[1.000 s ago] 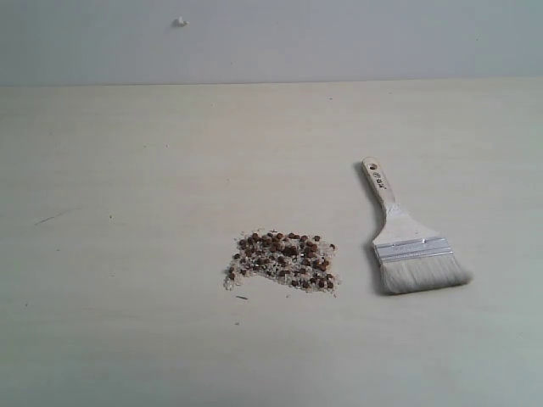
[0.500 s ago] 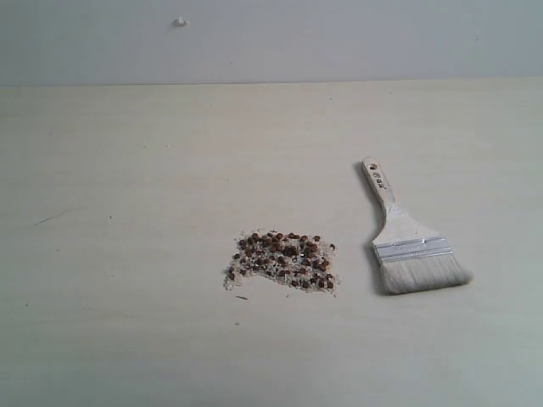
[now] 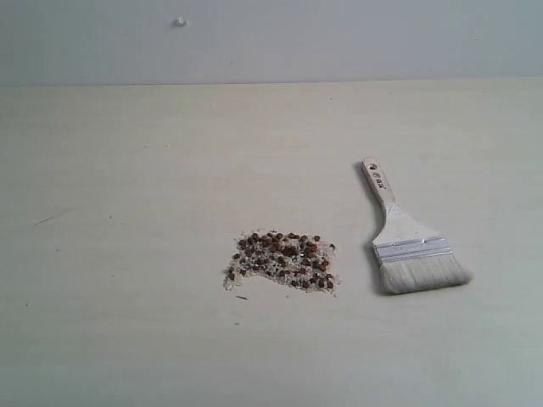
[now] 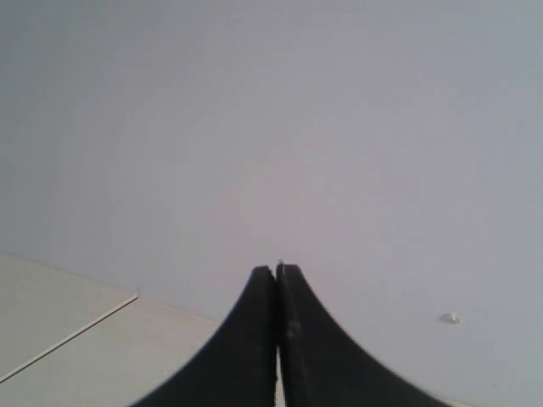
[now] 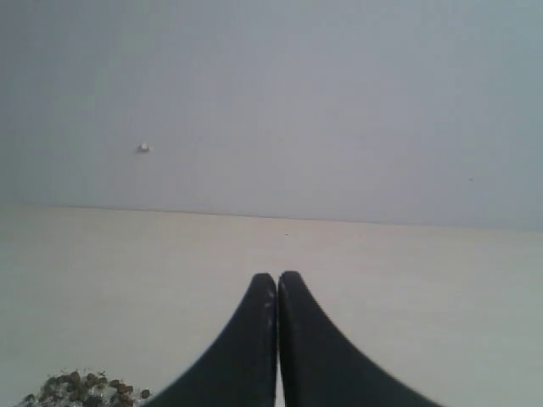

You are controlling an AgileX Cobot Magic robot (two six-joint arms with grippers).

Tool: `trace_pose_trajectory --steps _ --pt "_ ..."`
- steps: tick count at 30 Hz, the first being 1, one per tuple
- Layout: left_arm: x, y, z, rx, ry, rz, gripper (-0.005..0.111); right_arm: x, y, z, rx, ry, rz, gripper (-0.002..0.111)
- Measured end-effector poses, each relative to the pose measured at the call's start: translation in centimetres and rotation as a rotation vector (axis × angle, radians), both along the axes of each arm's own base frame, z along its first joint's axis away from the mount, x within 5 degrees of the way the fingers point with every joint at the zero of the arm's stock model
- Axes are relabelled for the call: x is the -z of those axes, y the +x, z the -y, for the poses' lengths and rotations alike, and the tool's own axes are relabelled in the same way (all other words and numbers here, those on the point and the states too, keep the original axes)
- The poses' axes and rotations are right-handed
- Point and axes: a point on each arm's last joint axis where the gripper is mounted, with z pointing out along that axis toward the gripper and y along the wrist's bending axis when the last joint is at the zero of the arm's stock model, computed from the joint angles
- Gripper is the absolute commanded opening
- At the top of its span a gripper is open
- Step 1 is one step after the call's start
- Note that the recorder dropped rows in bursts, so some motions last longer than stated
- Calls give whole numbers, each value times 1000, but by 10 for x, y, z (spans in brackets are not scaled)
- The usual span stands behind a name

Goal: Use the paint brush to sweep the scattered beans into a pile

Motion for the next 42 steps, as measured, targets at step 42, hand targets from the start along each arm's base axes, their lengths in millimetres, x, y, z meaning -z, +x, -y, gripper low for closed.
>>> trace_pose_trajectory --steps 42 --pt "0 0 0 0 0 0 0 0 3 15 168 60 -7 0"
